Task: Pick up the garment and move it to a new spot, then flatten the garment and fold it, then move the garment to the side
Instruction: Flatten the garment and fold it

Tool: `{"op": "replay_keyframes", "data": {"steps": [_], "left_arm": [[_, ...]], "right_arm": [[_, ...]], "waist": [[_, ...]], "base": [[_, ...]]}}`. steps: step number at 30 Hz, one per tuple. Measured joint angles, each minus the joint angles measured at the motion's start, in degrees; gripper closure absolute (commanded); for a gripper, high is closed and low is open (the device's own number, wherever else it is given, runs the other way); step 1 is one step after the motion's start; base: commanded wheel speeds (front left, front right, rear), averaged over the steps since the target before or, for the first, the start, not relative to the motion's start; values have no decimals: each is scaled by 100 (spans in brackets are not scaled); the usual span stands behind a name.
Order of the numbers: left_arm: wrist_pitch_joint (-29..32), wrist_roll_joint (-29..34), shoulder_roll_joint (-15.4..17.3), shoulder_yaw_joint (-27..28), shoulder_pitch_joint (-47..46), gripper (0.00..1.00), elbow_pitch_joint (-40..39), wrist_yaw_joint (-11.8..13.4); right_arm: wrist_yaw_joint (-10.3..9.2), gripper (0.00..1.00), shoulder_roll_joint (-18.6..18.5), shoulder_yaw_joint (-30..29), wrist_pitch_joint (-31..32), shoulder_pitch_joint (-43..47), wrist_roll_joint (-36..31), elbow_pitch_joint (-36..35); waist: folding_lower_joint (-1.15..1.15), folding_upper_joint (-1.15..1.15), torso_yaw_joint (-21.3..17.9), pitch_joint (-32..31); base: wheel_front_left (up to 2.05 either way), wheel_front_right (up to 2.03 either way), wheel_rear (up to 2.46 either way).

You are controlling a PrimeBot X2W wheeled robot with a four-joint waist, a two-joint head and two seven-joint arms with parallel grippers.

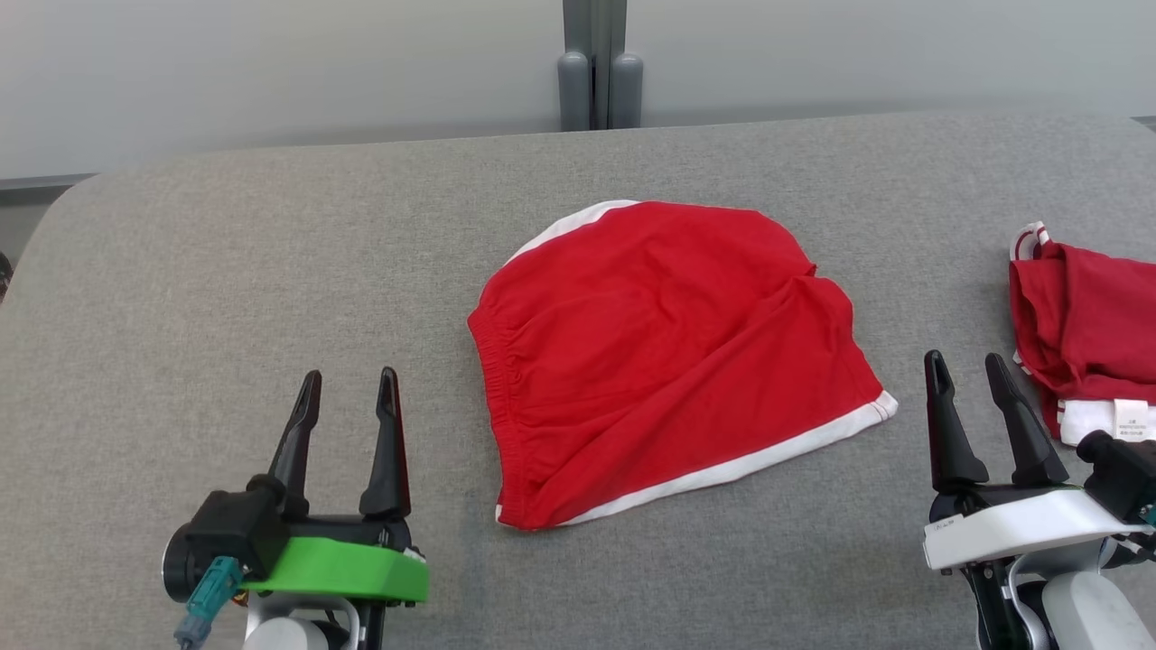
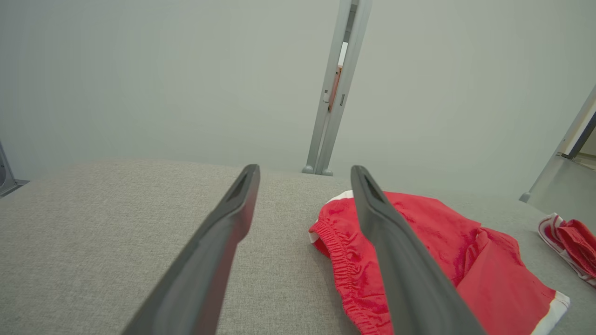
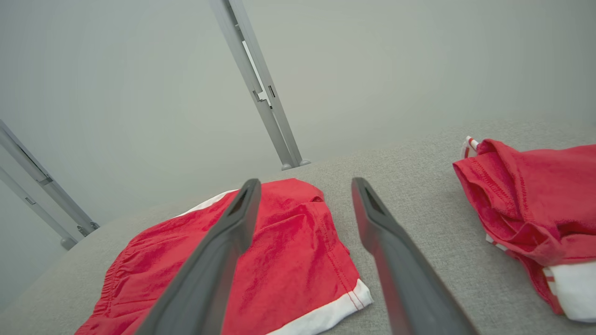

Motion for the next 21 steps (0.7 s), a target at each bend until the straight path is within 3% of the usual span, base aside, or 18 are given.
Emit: {"op": "replay_keyframes", "data": {"steps": [10,21], "left_arm": [[0,-19,1,-201,73,0,176,-19],[0,760,115,-896,-49,0,1779,-454]], "right_arm": [[0,0,163,-103,0,58,-212,-51],[0,0,275,-353,0,-47,-213,115]], "waist": [[0,0,-59,15],[0,0,-250,139]], "base": [[0,0,0],[0,0,0]]}}
